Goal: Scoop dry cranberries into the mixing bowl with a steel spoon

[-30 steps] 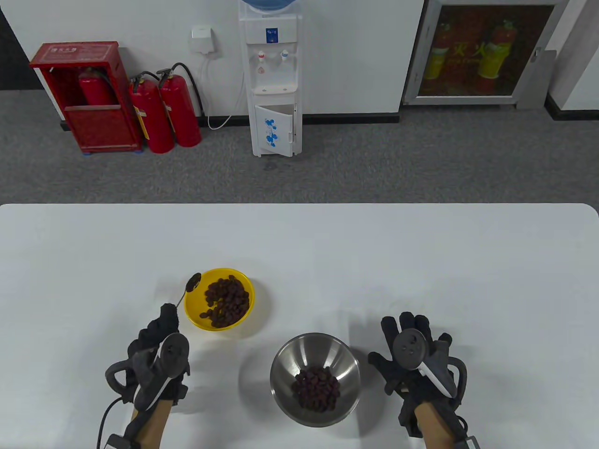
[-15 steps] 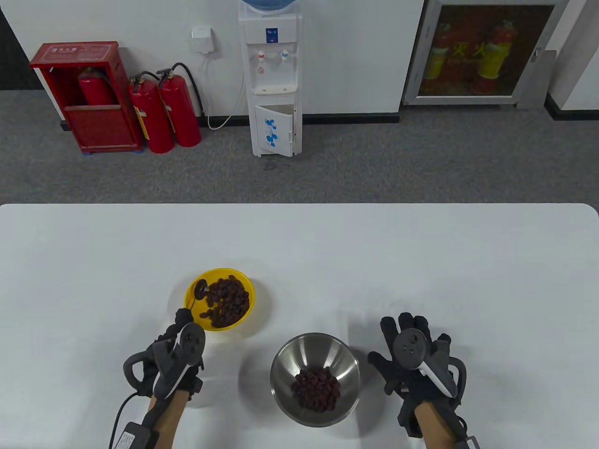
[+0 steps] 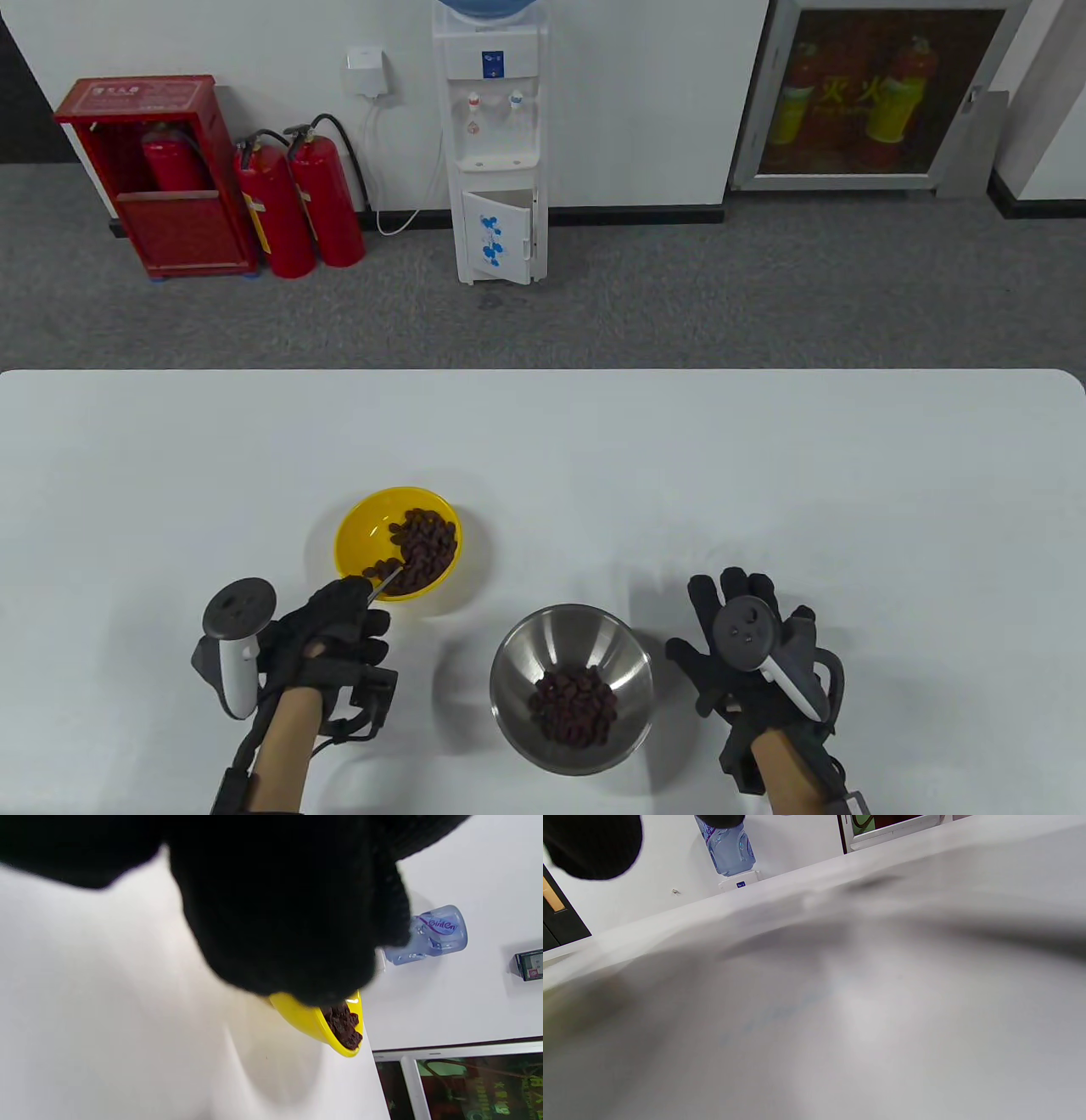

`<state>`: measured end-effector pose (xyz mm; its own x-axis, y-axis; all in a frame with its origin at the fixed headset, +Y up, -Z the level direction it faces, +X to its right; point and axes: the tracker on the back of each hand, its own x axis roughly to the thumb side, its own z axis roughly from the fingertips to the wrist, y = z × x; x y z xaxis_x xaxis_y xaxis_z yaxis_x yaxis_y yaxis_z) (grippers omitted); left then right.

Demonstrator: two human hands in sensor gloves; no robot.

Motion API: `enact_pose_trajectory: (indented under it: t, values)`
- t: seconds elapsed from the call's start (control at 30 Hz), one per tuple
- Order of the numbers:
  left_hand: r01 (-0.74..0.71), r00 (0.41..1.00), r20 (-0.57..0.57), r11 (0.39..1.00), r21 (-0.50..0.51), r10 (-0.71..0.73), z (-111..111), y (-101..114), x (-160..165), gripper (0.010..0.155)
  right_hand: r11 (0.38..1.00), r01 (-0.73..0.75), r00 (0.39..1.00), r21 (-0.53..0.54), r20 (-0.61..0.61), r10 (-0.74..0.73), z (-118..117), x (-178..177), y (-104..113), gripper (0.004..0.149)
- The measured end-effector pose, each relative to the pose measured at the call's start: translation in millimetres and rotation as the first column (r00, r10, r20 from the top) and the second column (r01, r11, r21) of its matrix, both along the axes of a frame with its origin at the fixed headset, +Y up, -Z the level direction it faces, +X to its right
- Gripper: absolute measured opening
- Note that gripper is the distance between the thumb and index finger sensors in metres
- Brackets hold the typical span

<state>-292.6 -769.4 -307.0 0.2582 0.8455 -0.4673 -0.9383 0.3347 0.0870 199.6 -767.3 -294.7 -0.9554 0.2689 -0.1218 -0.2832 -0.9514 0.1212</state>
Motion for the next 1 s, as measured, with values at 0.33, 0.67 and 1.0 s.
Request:
enact_pose_trajectory:
  t: [0.33,0.67,1.0]
  values:
    - [-0.172,0.985,0.032,0.985,-0.024,0.172,1,-9,-2,0.049,1.0,-0.002,1.0,-0.002,-0.001,0.002,0,0,0,0.081]
    - [-0.331,0.943,0.03,0.943,-0.027,0.332,2,-16,-2,0.05,1.0,-0.004,1.0,-0.006,0.005,0.004,0,1,0,0.082]
    - [-0.365,0.93,0.035,0.931,-0.011,0.365,3,-18,-3,0.05,0.999,-0.046,0.999,0.009,0.006,0.046,0,1,2,0.083]
